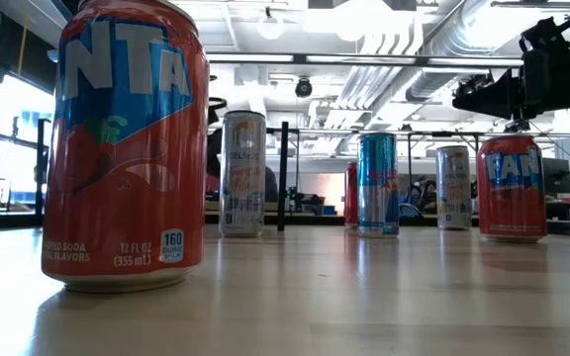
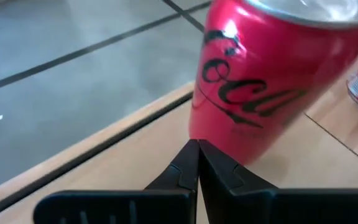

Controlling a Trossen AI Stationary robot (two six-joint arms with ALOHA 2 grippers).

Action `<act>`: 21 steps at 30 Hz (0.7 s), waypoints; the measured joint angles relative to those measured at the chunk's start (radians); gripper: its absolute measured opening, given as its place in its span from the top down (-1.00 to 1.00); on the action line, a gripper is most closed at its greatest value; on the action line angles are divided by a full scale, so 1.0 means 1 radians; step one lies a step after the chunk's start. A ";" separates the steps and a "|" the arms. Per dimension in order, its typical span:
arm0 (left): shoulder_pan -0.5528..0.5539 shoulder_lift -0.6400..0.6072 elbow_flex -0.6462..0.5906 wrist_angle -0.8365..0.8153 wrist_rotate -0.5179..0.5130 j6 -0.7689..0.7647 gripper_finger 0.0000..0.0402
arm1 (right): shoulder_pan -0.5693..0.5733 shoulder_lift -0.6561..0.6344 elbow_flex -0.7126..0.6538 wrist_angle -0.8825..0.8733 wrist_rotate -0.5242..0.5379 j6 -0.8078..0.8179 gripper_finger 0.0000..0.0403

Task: Place canned beverage on shelf
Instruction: Put the bottom red black soda can on the shelf

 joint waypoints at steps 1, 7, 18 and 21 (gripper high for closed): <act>0.000 0.000 0.000 0.010 -0.001 0.001 1.00 | 0.000 0.000 0.000 0.000 0.000 0.000 1.00; -0.015 0.000 0.000 0.069 0.001 0.003 1.00 | 0.000 0.000 0.000 0.000 0.000 0.000 1.00; -0.031 0.002 0.000 0.099 0.002 0.011 1.00 | 0.000 0.000 0.000 0.000 0.000 0.000 1.00; -0.031 0.002 0.000 0.117 0.000 0.011 1.00 | 0.000 0.000 0.000 0.000 0.000 0.000 1.00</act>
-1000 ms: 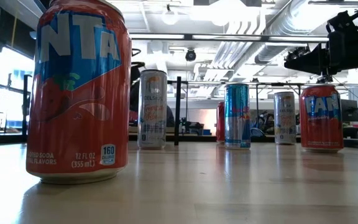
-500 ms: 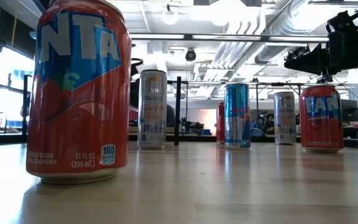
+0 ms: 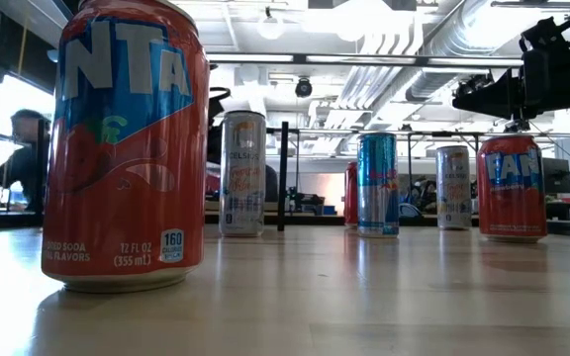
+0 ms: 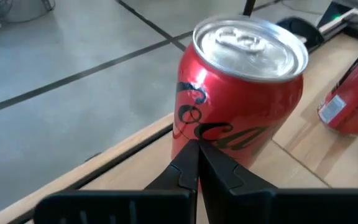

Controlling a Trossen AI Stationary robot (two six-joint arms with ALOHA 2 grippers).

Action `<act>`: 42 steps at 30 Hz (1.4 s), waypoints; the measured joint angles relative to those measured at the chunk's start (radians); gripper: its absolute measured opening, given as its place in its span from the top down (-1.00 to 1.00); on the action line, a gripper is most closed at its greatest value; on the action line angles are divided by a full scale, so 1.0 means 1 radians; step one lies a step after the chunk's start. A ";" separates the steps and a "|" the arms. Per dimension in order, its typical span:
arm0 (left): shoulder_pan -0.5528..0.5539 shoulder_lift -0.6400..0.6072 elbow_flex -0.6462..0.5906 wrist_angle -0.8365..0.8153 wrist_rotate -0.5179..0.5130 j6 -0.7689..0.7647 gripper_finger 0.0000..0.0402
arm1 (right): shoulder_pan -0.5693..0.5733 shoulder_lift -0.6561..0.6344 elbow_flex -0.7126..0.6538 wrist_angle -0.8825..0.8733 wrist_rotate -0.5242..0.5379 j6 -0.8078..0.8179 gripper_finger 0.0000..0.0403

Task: Place canned beverage on shelf
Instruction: Put the bottom red black soda can on the shelf, then put the red black soda can aligned with the other red black soda can on the shelf

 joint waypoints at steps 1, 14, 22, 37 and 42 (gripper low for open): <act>0.000 0.000 0.000 0.009 0.000 0.000 1.00 | 0.000 0.000 0.000 0.000 0.000 0.000 1.00; -0.007 0.000 0.000 0.020 0.004 0.000 1.00 | 0.000 0.000 0.000 0.000 0.000 0.000 1.00; -0.006 0.000 0.000 0.025 0.016 0.028 1.00 | 0.000 0.000 0.000 0.000 0.000 0.000 1.00; -0.067 -0.063 0.000 -0.047 0.038 0.120 1.00 | 0.000 0.000 0.000 0.000 0.000 0.000 1.00; -0.122 -0.063 0.000 -0.020 0.042 0.143 1.00 | 0.000 0.000 0.000 0.000 0.000 0.000 1.00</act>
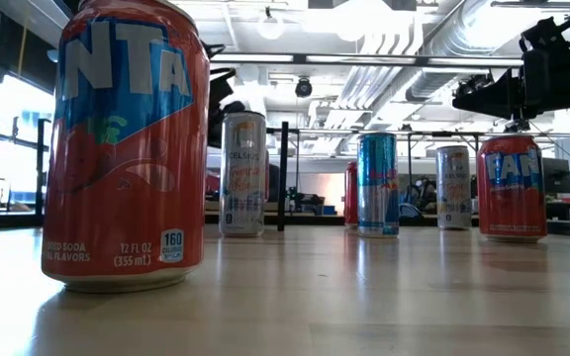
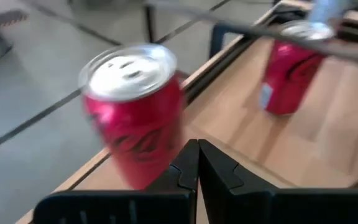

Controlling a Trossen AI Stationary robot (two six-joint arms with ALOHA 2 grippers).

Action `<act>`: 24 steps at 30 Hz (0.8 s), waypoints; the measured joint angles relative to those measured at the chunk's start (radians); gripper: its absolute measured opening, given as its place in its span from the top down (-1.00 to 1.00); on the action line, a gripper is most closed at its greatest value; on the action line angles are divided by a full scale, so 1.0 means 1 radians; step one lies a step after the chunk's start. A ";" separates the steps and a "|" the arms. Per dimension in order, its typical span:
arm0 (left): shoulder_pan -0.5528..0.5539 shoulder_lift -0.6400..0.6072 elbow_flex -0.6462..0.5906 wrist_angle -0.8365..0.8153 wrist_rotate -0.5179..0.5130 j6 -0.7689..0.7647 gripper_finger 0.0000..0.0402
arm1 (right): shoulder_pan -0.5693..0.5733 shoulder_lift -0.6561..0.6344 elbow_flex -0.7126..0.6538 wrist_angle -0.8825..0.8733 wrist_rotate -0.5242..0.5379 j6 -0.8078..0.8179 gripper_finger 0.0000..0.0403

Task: Place canned beverage on shelf
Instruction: Put the red black soda can aligned with the other red black soda can on the shelf

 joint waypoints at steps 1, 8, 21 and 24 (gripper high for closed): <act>-0.009 0.000 0.000 0.014 0.009 0.006 1.00 | 0.000 0.000 0.000 0.000 0.000 0.000 1.00; -0.058 0.000 -0.037 0.152 0.037 0.010 1.00 | 0.000 0.000 0.000 0.000 0.000 0.000 1.00; -0.064 -0.068 -0.339 0.568 0.088 0.027 1.00 | 0.000 0.000 0.000 0.000 0.000 0.000 1.00; -0.054 -0.120 -0.362 0.559 0.074 0.029 1.00 | 0.000 0.000 0.000 0.000 0.000 0.000 1.00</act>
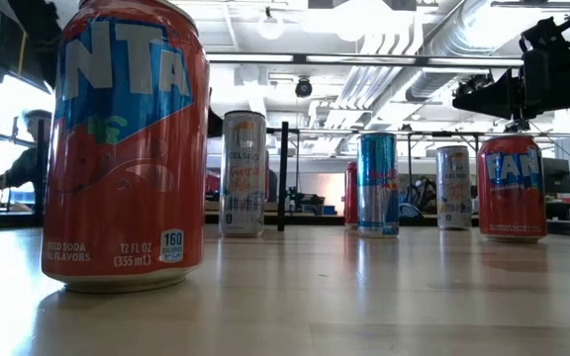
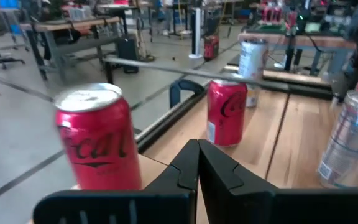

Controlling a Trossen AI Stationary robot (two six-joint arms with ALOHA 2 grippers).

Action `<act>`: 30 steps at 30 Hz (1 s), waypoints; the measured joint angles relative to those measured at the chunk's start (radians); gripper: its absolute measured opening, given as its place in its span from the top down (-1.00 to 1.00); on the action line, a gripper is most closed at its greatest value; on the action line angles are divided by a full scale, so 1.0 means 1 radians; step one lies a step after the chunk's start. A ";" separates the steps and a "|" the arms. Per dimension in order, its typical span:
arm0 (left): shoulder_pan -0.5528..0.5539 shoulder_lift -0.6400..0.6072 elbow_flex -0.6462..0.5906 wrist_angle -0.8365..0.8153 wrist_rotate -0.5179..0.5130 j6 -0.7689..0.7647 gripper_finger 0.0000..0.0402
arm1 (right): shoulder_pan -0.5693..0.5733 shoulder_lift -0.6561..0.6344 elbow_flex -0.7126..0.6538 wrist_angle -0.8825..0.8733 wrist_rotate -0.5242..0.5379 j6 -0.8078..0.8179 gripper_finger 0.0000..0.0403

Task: Place canned beverage on shelf
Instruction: Put the red black soda can aligned with the other red black soda can on the shelf

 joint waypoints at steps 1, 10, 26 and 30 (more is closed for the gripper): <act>0.006 -0.017 -0.004 -0.008 0.001 -0.004 1.00 | 0.000 0.000 0.000 0.001 0.000 0.000 1.00; 0.044 -0.108 -0.085 0.008 0.076 0.014 1.00 | 0.000 0.000 0.000 0.071 -0.026 -0.025 1.00; 0.158 -0.131 -0.142 0.118 0.283 0.091 1.00 | -0.119 0.299 0.111 0.320 -0.054 -0.063 1.00; 0.197 -0.131 -0.142 0.119 0.329 0.094 1.00 | -0.234 0.494 0.232 0.244 -0.084 0.009 0.97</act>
